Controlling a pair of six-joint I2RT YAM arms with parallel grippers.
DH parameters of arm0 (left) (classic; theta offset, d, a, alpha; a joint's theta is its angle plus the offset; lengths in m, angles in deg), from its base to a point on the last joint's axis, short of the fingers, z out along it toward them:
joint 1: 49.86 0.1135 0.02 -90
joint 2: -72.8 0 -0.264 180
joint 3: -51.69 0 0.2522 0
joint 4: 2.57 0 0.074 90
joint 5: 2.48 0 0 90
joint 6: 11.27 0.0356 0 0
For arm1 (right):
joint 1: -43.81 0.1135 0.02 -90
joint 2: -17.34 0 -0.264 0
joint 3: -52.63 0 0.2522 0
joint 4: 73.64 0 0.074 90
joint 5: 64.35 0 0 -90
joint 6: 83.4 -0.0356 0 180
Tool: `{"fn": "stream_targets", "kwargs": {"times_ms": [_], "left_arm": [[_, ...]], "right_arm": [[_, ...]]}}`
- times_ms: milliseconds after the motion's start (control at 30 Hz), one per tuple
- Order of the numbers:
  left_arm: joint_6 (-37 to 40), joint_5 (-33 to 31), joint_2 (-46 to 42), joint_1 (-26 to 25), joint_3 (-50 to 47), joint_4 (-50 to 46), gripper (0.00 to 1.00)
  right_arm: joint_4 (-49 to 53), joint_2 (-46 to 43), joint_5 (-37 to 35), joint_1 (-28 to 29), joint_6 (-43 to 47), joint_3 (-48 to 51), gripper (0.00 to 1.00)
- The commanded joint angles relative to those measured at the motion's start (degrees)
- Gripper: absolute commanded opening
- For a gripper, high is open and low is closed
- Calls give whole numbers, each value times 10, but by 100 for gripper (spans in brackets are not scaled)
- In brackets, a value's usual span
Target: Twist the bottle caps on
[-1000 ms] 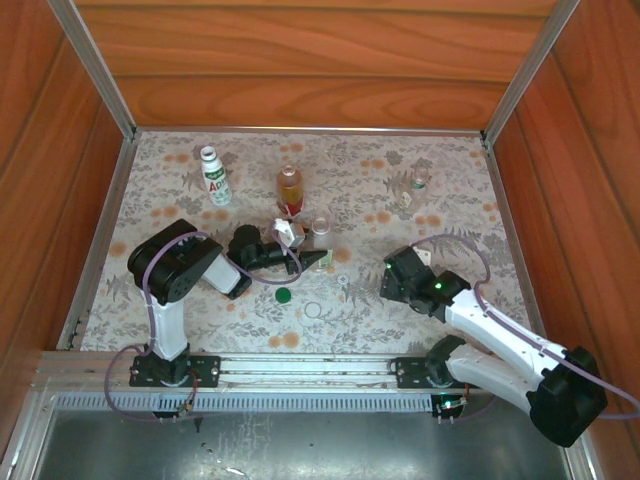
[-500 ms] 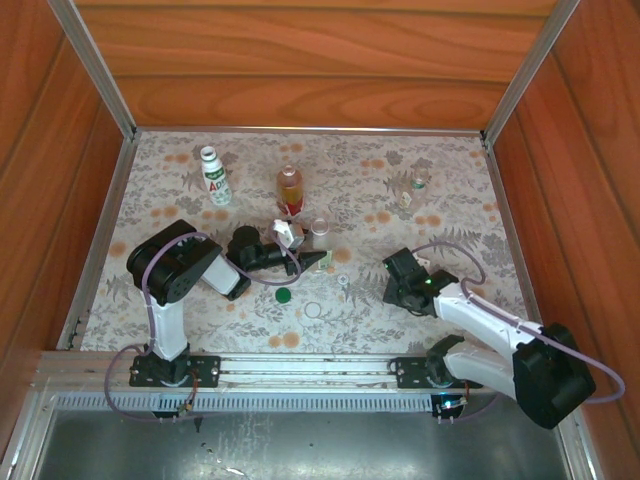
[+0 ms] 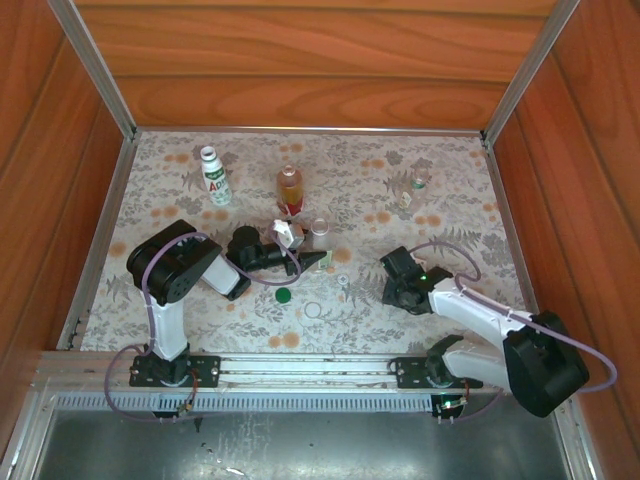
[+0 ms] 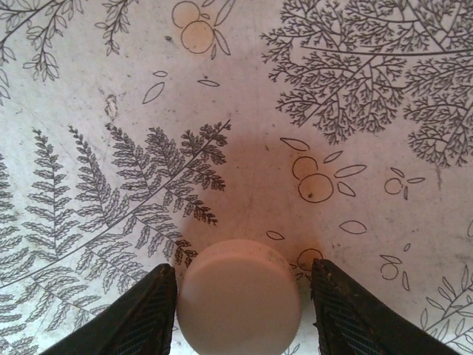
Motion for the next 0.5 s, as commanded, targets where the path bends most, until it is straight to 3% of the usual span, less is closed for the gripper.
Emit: {"fn": "stream_targets", "kwargs": {"times_ms": [0, 133, 467], "left_arm": [[-9, 11, -11, 5, -7, 5, 60], [-15, 15, -10, 4, -4, 5, 60], [-17, 18, -8, 5, -2, 5, 60]], "right_arm": [[15, 16, 9, -6, 13, -17, 51], [12, 18, 10, -6, 12, -18, 47], [57, -18, 32, -6, 54, -64, 51]]}}
